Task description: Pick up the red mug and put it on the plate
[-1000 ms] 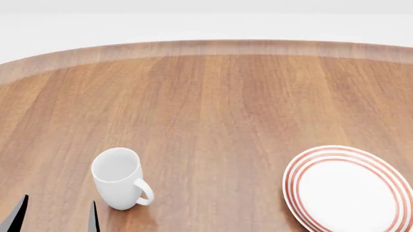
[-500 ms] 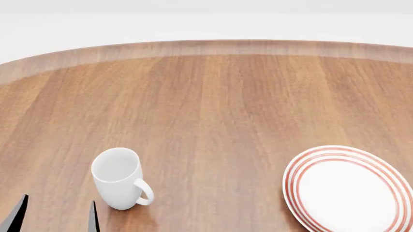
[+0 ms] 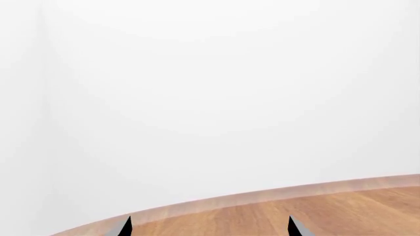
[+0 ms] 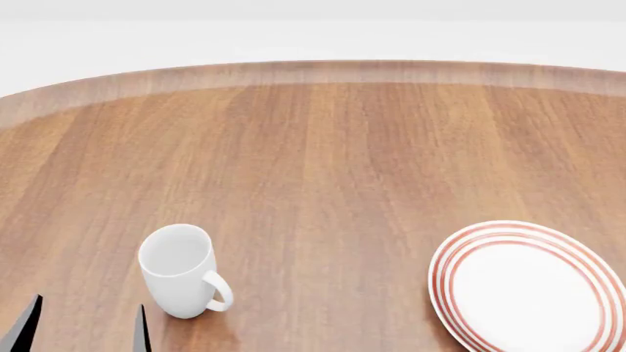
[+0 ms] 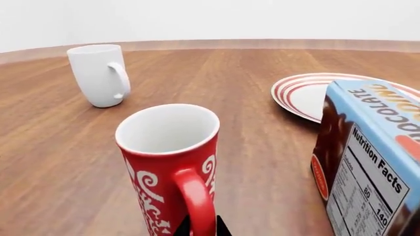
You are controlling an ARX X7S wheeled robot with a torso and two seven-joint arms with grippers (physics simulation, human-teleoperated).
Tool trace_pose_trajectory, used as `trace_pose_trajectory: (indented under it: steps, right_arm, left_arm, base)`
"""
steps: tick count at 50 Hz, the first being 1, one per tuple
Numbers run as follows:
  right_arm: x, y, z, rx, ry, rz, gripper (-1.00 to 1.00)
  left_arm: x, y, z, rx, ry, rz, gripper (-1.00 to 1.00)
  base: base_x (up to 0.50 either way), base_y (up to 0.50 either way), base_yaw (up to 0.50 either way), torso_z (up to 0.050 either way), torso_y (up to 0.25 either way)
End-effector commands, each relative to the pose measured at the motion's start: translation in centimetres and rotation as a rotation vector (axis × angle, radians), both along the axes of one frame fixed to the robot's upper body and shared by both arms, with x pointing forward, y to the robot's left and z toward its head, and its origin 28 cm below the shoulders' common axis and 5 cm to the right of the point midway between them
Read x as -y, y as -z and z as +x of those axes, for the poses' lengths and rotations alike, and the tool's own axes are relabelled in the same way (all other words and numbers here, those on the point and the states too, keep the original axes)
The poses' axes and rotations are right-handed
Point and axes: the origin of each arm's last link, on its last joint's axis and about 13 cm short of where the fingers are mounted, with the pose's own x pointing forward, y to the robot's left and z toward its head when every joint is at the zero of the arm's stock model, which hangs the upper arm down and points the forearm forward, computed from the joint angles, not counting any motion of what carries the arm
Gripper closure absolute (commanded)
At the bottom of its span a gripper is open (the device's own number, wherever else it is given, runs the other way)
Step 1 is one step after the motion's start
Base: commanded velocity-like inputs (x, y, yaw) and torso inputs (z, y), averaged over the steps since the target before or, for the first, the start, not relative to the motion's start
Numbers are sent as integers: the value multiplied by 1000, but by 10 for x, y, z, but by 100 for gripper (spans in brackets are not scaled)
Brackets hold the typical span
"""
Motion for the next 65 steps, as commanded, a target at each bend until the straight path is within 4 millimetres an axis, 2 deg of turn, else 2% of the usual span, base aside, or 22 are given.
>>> trace_pose_trajectory:
  steps: [1, 3, 8, 19, 26, 40, 43, 65]
  right_arm:
    - [2, -10, -3, 20, 5, -1, 100]
    - [2, -17, -4, 39, 3, 7, 100]
    - [-1, -61, -10, 127, 8, 31, 100]
    - [2, -95, -11, 190, 28, 52, 100]
    - [2, -126, -8, 213, 49, 51, 100]
    - [8, -169, 10, 205, 107, 29, 100]
    - [10, -175, 13, 189, 113, 72, 100]
    - [21, -220, 47, 91, 239, 54, 100]
  left_arm:
    - [0, 0, 0, 3, 0, -3, -100]
    - [0, 0, 0, 4, 1, -3, -100]
    - [0, 0, 0, 8, 3, -5, -100]
    - [0, 0, 0, 12, 8, -6, -100]
    - [0, 0, 0, 9, 6, -8, -100]
    - [0, 0, 0, 11, 11, -7, -100]
    - [0, 0, 0, 9, 10, -8, -100]
    - [0, 0, 0, 16, 12, -9, -100]
  base:
    - [0, 0, 0, 0, 0]
    - [0, 0, 0, 0, 0]
    - [0, 0, 0, 0, 0]
    - [0, 0, 0, 0, 0]
    - [0, 0, 0, 0, 0]
    - [0, 0, 0, 0, 0]
    - [0, 0, 0, 0, 0]
    - [0, 0, 0, 0, 0]
